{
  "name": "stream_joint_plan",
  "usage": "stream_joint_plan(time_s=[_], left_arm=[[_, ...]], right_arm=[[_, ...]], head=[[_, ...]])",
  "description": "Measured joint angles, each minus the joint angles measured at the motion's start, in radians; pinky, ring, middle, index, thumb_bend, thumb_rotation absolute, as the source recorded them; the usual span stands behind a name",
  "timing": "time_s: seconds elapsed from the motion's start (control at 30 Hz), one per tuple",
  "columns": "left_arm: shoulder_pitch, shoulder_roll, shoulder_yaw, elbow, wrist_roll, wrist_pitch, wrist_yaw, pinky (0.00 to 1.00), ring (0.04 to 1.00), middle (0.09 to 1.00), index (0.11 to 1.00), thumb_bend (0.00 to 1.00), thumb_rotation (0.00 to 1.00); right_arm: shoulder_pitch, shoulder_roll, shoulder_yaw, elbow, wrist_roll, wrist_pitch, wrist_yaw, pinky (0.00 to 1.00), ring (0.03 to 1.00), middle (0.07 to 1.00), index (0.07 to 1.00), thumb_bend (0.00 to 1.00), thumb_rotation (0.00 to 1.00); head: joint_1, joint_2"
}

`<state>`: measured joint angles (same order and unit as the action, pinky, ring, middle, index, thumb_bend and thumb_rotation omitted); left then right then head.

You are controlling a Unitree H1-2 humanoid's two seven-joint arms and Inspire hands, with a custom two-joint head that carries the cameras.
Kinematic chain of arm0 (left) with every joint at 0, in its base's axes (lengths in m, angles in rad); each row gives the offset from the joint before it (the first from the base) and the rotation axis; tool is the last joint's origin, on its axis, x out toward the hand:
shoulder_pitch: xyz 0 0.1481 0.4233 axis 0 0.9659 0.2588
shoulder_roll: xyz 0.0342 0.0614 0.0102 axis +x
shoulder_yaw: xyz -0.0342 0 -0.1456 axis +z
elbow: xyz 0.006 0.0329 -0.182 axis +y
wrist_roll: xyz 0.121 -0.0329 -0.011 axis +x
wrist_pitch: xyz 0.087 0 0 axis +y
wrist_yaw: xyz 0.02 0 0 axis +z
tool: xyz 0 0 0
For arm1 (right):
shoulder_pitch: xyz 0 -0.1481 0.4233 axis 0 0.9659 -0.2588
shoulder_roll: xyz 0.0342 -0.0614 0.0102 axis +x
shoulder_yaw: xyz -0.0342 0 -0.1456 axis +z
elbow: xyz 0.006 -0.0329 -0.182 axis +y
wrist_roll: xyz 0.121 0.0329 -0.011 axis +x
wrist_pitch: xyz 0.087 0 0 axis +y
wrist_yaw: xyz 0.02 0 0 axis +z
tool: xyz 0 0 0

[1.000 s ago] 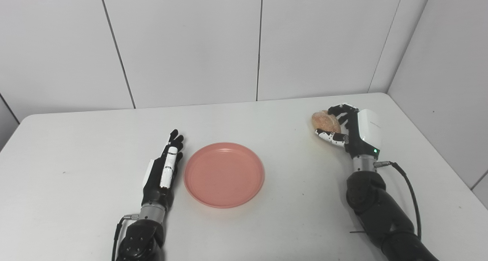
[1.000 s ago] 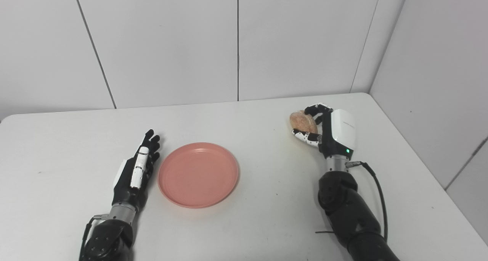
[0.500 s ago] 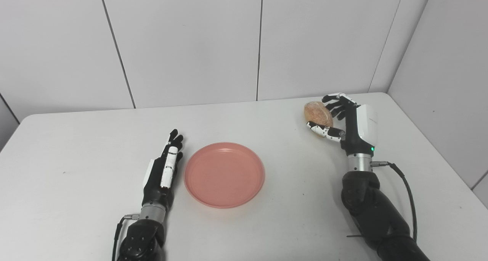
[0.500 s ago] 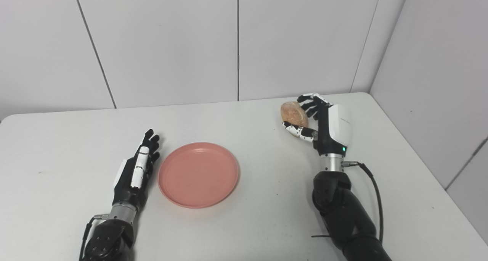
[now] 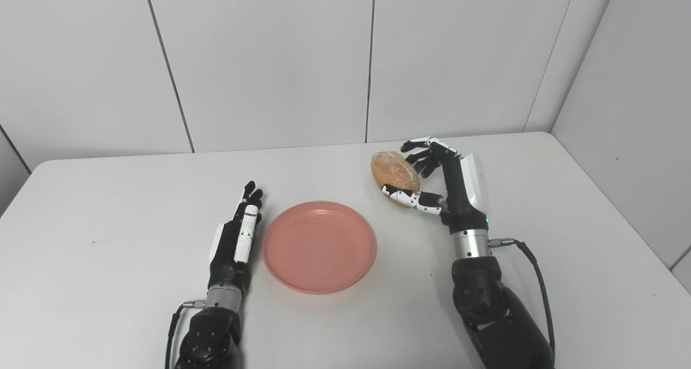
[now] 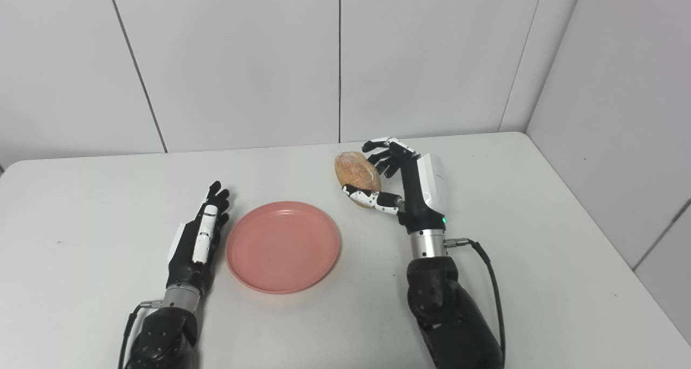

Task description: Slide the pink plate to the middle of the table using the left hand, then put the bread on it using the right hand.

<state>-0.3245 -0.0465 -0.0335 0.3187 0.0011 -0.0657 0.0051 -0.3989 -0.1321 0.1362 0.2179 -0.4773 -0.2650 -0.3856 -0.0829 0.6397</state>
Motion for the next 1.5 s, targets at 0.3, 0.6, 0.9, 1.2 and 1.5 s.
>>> stream_joint_plan(time_s=[0.3, 0.6, 0.9, 1.2, 1.5], left_arm=[[-0.002, -0.02, -0.002, 0.007, 0.022, -0.007, 0.025, 0.99, 0.979, 0.964, 0.956, 0.43, 1.0], [-0.004, -0.038, 0.0, 0.012, 0.041, -0.009, 0.055, 0.98, 0.974, 0.955, 0.944, 0.43, 1.0], [-0.004, -0.038, 0.001, 0.012, 0.042, -0.01, 0.059, 0.97, 0.965, 0.955, 0.945, 0.44, 1.0], [-0.005, -0.038, 0.001, 0.013, 0.042, -0.01, 0.061, 0.97, 0.967, 0.954, 0.946, 0.44, 1.0], [-0.005, -0.037, 0.002, 0.015, 0.036, -0.017, 0.058, 0.97, 0.971, 0.961, 0.953, 0.44, 1.0]], right_arm=[[0.049, 0.04, 0.03, -0.087, 0.035, 0.019, 0.141, 0.39, 0.426, 0.451, 0.541, 0.51, 0.0], [0.042, 0.075, 0.1, -0.009, -0.034, 0.018, 0.164, 0.38, 0.429, 0.452, 0.537, 0.51, 0.0], [0.019, 0.068, 0.15, 0.105, -0.084, -0.021, 0.169, 0.34, 0.399, 0.437, 0.54, 0.51, 0.0], [-0.035, 0.043, 0.181, 0.197, -0.157, -0.045, 0.151, 0.32, 0.393, 0.438, 0.541, 0.51, 0.0], [-0.051, 0.03, 0.194, 0.229, -0.18, -0.073, 0.118, 0.44, 0.541, 0.578, 0.503, 0.51, 0.09]], head=[[0.101, -0.009], [0.103, -0.011], [0.1, -0.011], [0.088, -0.012], [0.078, -0.012]])
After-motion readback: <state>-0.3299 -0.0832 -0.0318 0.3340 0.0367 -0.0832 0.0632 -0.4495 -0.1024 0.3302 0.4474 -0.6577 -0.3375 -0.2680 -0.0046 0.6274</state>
